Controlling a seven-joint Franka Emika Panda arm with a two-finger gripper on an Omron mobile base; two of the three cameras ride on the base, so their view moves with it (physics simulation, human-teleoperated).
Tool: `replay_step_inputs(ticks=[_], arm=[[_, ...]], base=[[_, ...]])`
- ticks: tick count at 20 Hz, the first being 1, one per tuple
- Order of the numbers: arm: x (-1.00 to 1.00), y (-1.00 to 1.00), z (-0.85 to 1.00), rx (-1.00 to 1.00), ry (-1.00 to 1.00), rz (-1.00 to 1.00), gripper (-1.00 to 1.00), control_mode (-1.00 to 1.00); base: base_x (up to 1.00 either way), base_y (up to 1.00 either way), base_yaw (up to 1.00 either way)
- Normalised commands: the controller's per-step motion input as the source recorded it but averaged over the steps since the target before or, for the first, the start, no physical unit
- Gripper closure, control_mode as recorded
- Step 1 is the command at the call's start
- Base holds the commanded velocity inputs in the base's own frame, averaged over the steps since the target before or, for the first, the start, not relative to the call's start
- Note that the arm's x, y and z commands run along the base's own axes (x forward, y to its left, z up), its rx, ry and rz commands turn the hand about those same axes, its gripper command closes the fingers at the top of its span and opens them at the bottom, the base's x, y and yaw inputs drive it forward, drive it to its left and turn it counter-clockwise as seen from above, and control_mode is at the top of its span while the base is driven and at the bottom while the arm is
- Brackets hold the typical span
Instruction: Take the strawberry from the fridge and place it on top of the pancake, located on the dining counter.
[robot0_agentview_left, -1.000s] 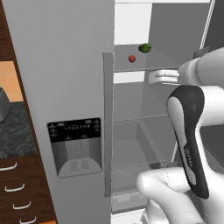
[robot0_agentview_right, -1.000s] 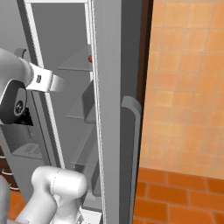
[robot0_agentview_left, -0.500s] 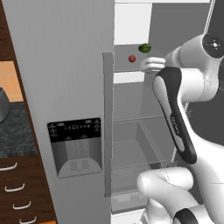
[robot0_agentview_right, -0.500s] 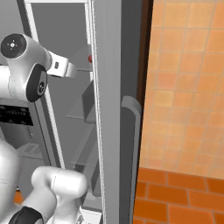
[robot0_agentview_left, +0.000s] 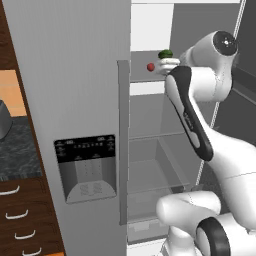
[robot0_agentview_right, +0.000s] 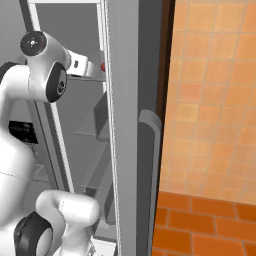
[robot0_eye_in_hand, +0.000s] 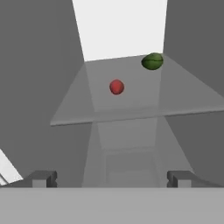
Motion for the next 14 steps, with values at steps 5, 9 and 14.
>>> replay_step_inputs(ticks=[5,9,14], arm=[[0.82,0.0,-0.14,-0.06,0.05,0.01,-1.0,-1.0],[0.79,0.0,-0.22,0.0,0.05,0.01,-1.0,-1.0],[0.67,-0.06,-0.07,0.0,0.0,0.03,-1.0,-1.0]], base=[[0.0,0.0,0.0],[0.0,0.0,0.0],[0.0,0.0,0.0]])
